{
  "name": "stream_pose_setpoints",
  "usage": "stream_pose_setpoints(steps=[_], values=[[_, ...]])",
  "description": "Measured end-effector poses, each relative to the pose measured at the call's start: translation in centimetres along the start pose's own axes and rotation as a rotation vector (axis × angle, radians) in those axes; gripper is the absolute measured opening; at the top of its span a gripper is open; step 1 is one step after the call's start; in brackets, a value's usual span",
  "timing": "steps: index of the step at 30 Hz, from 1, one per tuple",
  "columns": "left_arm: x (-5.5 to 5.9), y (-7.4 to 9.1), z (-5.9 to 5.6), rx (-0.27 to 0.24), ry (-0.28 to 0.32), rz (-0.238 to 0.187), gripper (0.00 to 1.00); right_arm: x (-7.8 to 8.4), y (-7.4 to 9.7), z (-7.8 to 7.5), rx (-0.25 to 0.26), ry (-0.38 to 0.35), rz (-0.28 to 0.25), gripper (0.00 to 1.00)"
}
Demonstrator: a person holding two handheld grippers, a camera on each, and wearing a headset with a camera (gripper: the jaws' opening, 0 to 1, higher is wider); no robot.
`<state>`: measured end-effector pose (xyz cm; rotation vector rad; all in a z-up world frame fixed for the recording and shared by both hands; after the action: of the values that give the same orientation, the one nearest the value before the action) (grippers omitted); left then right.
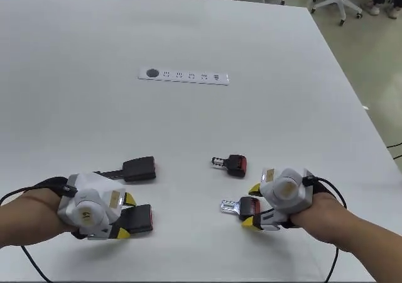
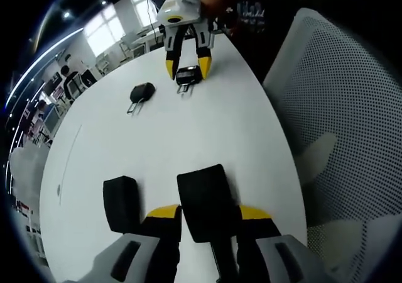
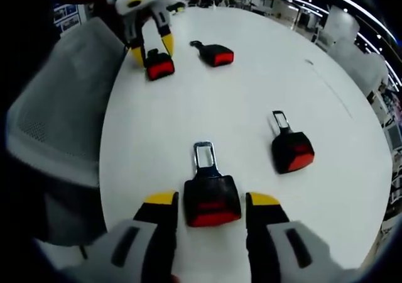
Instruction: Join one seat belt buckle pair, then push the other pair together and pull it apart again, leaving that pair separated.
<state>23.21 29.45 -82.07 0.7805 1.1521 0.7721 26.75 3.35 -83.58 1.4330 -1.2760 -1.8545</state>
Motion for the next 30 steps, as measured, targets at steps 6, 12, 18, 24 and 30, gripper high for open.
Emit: stream_pose_setpoints(steps=[6,12,18,24,30], values=[[-0.05,-0.01,-0.15,0.002,0.001,0.006,0.35,0.19,-0.21,-0.12,-0.003,-0.008,0.001,0.4],[0.35,-0.45,-0.24,-0.01,0.001,0.011,0.34,0.12,-0.3,-0.17,-0.023,0.003,-0.001,0.37],[0.61,-0.62,-0.19,-0.033,0.055,-0.006,0.33,0.09,-0.3,-0.24,-0.038,0.028,-0.005,0.37],[0.77,-0.84,-0.08,-0.049,0.109,-0.018,0.34,0.16,-0.3,-0.25,-0.052,0.051,-0.036,0.37],[0.86,-0.88,0.07,-0.033,0.129,-0.022,0.33,0.09,-0.35,-0.3,-0.06,0.072,-0.035,0.37]])
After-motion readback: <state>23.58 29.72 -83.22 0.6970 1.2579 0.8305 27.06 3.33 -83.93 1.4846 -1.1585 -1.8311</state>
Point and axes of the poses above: the centre of the closed fingertips' face, and the gripper's own axes: y roughly backward along the fingers, z roughly to its left, x roughly out of its underside, the point moved 3 cm from there along y, roughly backward along the fingers, and after that the axes turned 7 degrees about -y, right-handed, at the moved point
